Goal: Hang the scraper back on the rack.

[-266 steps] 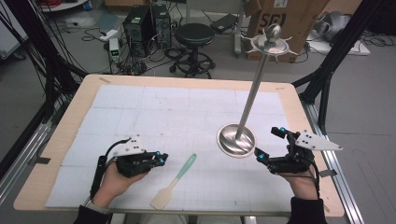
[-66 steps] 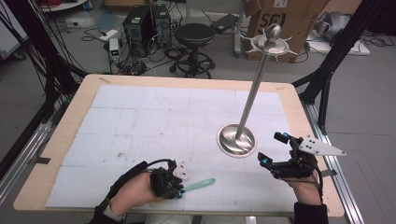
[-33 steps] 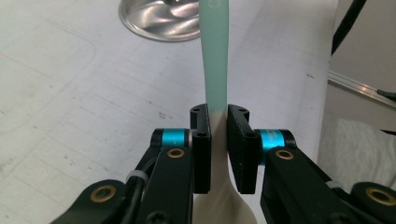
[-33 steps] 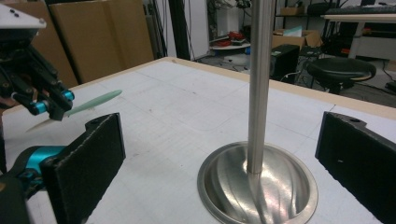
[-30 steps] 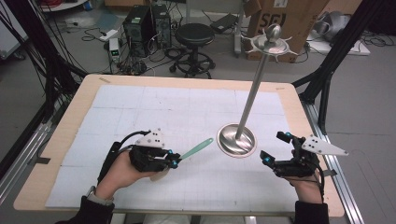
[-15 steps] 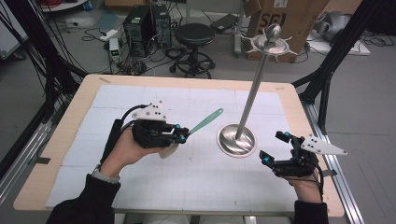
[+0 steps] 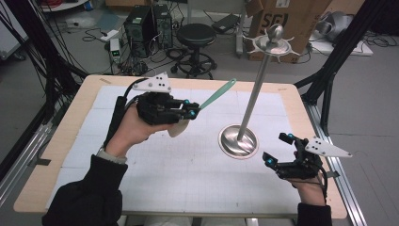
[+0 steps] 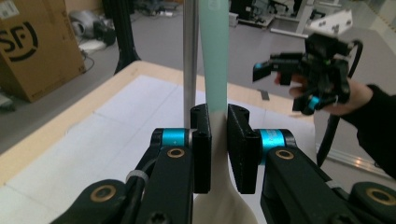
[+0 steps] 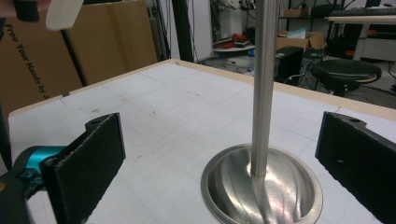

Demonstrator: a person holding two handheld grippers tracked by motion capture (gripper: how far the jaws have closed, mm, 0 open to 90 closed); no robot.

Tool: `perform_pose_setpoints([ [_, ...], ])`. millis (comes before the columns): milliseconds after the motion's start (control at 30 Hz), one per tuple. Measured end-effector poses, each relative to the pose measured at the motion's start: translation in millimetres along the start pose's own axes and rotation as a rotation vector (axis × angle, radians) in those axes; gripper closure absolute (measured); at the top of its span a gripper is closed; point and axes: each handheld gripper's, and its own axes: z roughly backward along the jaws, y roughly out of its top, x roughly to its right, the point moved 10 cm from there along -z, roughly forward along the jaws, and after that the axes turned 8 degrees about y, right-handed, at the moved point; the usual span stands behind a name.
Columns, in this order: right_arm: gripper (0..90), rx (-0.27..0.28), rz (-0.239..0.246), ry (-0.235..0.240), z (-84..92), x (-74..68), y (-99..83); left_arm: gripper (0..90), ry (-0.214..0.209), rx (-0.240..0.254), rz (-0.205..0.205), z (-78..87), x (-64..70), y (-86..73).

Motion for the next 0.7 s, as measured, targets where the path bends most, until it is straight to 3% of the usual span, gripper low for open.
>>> perform_pose_setpoints([
  [367, 0.3, 0.006, -0.011, -0.002, 3.0, 1.6, -0.6, 80.4, 0.010, 0.066, -0.010, 2.3, -6.4, 39.5],
  [700, 0.3, 0.010, -0.013, -0.001, 4.1, 2.1, -0.5, 80.3, 0.014, 0.092, -0.018, -5.8, -4.7, 55.2],
])
